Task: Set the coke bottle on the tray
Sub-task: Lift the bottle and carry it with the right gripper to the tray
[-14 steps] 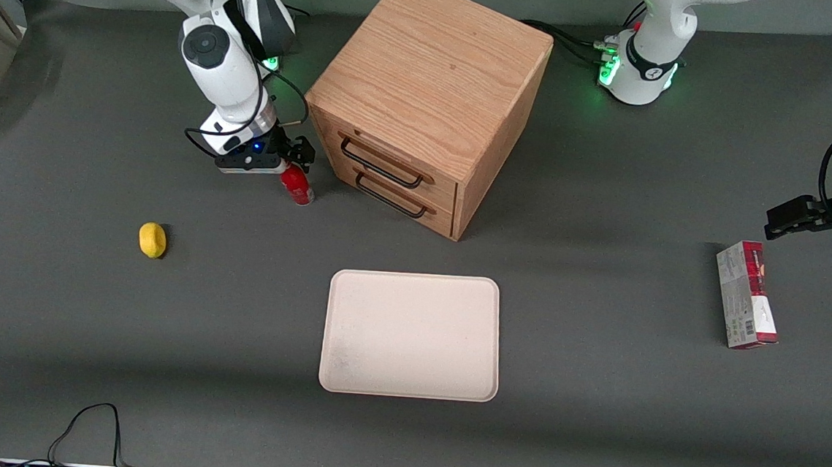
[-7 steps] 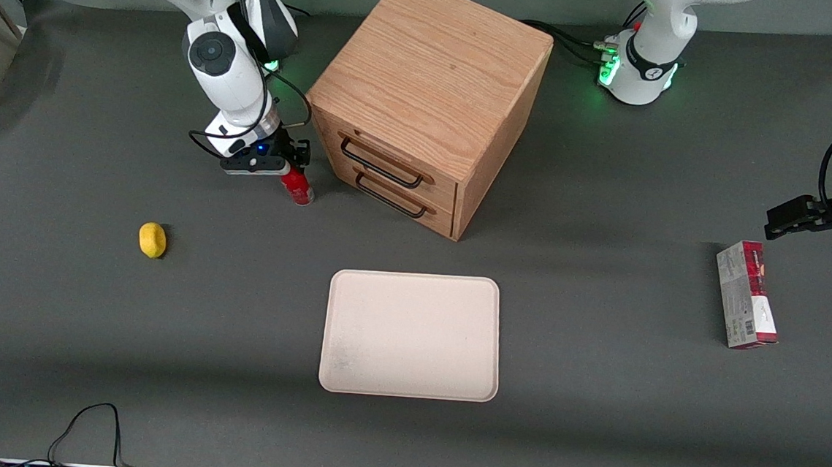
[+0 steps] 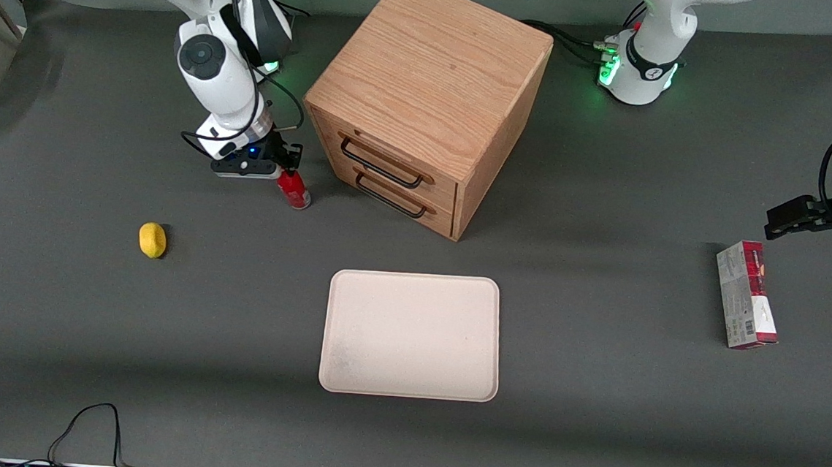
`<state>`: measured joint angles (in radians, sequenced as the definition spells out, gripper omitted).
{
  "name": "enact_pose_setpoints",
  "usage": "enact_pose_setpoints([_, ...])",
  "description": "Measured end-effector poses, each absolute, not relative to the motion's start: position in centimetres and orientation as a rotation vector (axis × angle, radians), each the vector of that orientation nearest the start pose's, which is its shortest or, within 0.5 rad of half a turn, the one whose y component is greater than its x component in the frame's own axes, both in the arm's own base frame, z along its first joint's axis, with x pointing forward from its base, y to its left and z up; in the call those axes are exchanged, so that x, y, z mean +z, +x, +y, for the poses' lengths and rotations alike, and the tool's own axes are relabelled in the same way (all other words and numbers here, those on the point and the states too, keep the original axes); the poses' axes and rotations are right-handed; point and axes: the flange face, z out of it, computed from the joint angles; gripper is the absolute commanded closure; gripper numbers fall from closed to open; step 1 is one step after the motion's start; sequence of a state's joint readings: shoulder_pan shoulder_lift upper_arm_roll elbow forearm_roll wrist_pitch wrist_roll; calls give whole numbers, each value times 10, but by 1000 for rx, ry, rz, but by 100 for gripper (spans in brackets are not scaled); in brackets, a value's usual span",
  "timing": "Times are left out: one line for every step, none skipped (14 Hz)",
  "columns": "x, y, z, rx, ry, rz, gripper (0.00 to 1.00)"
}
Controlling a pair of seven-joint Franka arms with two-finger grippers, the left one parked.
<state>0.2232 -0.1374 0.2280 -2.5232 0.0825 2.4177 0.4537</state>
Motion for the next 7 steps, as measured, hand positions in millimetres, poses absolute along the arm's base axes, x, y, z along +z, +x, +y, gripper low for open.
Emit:
enact_pose_setpoints([345,424,193,-16,-3101,134,100])
enact_pose_setpoints([367,444,191,1,-3097,166,100])
enact_pose_setpoints([391,465,189,17,-3090,192,100])
enact_pose_setpoints([416,488,186,19,-3076,219,100])
enact_pose_setpoints([440,513,183,5,-3059,244,100])
enact_pose_setpoints([461,534,180,-5,-3045,262,100])
enact_pose_setpoints([480,552,179,-12,-3034,272,100])
